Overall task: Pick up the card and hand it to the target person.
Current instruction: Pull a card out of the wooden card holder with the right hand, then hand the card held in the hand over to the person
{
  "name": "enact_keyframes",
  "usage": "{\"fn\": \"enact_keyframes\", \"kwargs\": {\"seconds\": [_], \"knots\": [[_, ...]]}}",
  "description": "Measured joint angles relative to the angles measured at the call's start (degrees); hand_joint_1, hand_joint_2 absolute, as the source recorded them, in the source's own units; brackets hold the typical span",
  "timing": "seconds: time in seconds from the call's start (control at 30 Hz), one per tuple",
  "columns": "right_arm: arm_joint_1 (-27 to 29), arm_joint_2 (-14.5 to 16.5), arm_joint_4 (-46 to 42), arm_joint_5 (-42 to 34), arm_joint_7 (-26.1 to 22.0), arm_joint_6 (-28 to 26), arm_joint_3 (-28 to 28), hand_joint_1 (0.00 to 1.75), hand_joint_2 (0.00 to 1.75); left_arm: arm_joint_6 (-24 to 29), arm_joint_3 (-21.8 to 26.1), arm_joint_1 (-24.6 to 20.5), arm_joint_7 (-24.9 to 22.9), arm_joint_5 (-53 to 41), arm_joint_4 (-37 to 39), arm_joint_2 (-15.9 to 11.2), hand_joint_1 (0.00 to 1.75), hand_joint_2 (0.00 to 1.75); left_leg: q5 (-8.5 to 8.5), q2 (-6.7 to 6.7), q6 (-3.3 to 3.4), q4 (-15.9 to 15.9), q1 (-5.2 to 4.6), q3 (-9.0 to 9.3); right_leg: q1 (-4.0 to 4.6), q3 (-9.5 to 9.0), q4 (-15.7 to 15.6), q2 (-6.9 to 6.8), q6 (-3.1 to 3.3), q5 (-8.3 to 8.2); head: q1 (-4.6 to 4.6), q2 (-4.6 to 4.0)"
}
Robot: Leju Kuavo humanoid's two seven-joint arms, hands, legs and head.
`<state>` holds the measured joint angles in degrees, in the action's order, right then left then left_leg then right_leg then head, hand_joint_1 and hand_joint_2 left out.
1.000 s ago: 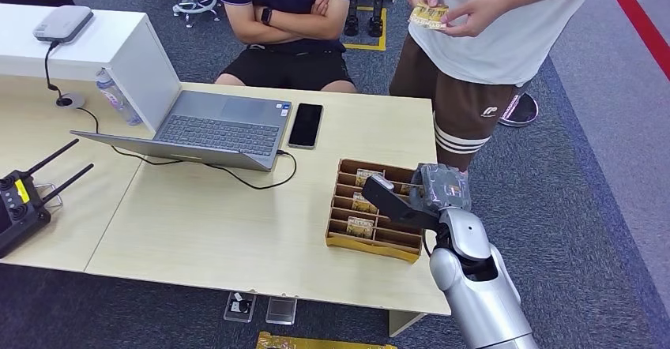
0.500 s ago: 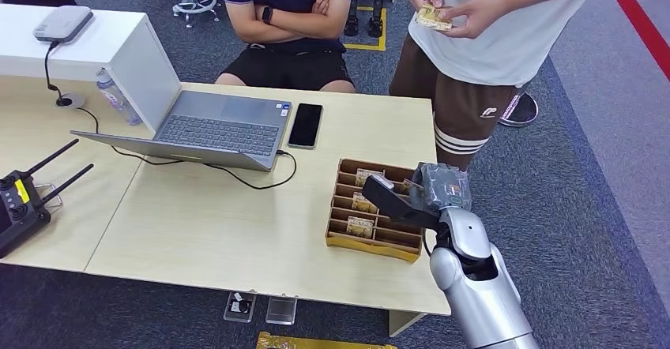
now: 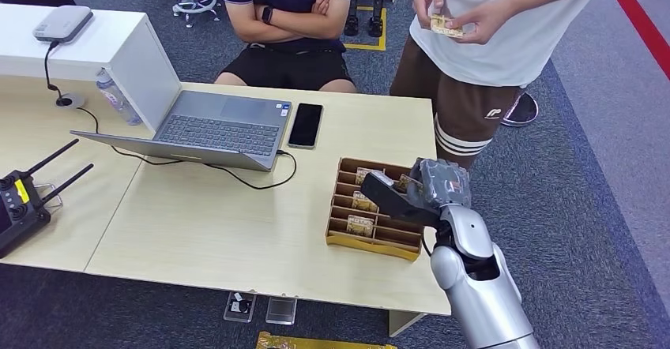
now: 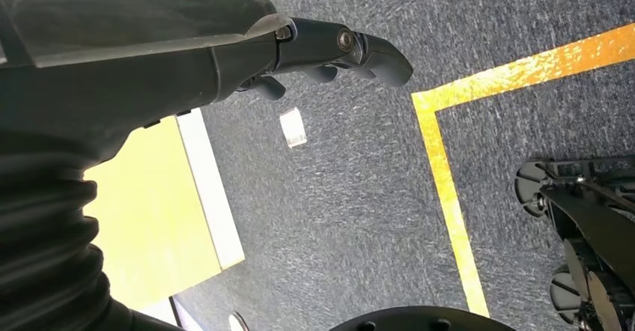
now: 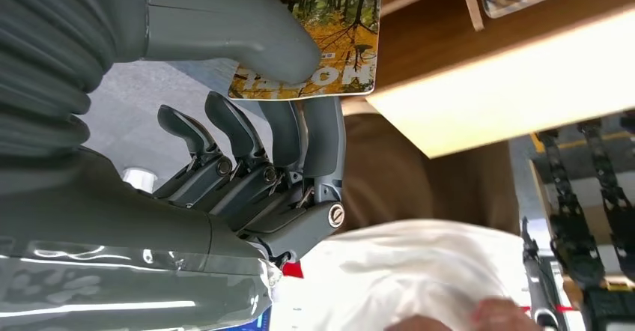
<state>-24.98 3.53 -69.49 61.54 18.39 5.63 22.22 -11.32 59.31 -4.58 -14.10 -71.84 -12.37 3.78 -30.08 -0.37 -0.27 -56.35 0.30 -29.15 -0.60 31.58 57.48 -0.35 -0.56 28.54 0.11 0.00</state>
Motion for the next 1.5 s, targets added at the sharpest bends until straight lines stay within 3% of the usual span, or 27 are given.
{"fn": "enact_keyframes", "kwargs": {"seconds": [0.33, 0.67, 1.03, 1.5], "knots": [[1.3, -1.0, -10.5, -1.1, -1.2, -1.5, -0.7, 1.59, 1.75, 4.9, 1.7, 0.1, 0.4, 2.9, 0.0, 0.1, 0.0, 1.75, 0.0, 0.0, 0.0, 0.0, 0.0, -0.01, 0.0, 0.03, 0.0, 0.0, 0.0, 0.0, 0.01, 0.0], [2.0, -1.4, -18.9, 0.2, -8.5, -8.9, -1.1, 1.59, 1.75, 8.1, 5.1, 0.0, 0.4, 5.2, 0.0, 0.9, 0.0, 1.75, 0.0, 0.0, 0.0, 0.0, 0.0, -0.03, 0.0, 0.02, 0.0, 0.0, 0.0, 0.0, 0.0, 0.0], [-0.2, 0.9, -15.6, 1.8, -18.0, -20.6, -1.1, 1.59, 1.75, 8.3, 5.4, -0.2, 0.6, 4.7, 0.0, 1.2, 0.0, 1.75, 0.0, 0.01, 0.0, 0.0, 0.0, -0.03, 0.0, 0.03, 0.0, 0.01, 0.0, 0.0, -0.01, 0.0], [-3.0, 4.2, -6.4, 0.2, -20.2, -20.7, -1.1, 1.59, 1.75, 6.8, 7.8, -0.5, 0.3, 7.8, 0.0, 1.4, 0.0, 1.75, 0.0, 0.01, 0.0, 0.0, 0.0, -0.03, 0.0, 0.03, 0.0, 0.01, 0.0, 0.0, -0.01, 0.0]]}}
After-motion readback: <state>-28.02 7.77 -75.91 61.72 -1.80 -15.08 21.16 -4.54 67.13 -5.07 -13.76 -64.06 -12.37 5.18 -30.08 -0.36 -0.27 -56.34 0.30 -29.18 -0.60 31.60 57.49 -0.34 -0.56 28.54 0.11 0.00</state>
